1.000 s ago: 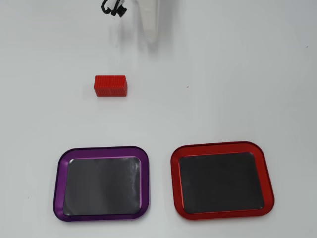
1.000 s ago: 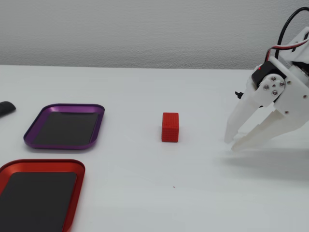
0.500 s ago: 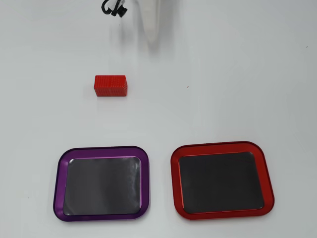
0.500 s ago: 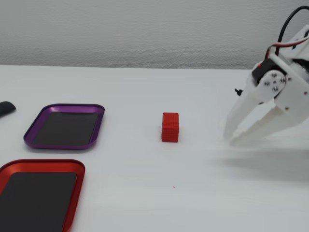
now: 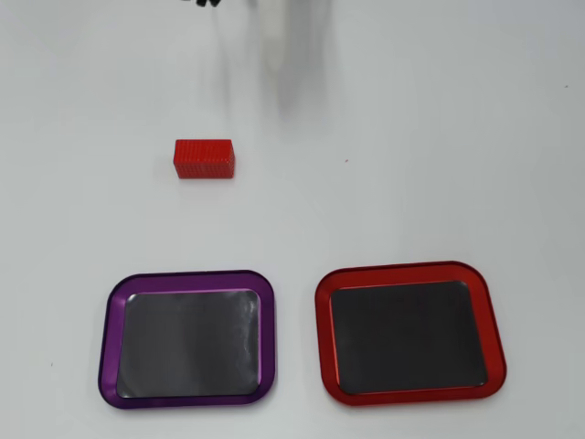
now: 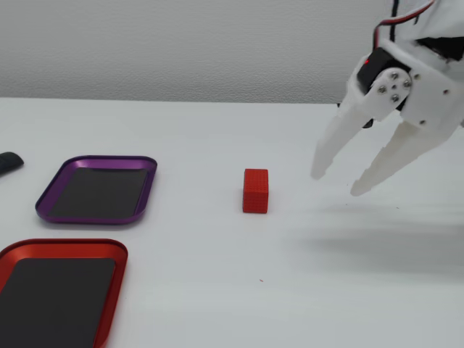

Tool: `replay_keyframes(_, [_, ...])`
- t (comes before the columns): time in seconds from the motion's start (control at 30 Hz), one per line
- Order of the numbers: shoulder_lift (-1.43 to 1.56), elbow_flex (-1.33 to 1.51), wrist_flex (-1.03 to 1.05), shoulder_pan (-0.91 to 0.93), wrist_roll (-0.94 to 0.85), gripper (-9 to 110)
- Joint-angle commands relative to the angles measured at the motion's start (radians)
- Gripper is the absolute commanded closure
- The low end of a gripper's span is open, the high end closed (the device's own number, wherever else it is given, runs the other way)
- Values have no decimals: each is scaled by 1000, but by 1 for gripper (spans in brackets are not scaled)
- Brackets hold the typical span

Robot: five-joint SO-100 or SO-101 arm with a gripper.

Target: Grasp a red block and put it in the left red dish.

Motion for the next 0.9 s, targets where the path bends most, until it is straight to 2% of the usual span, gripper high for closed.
replay_keyframes(0.0, [-153, -144, -6, 15, -31, 80])
replay_keyframes(0.13, [-350, -298, -11, 64, -64, 75])
replay_keyframes(0.47, [-752, -466, -98, 252, -249, 75])
replay_keyframes(0.87, [-877, -466, -273, 264, -302, 75])
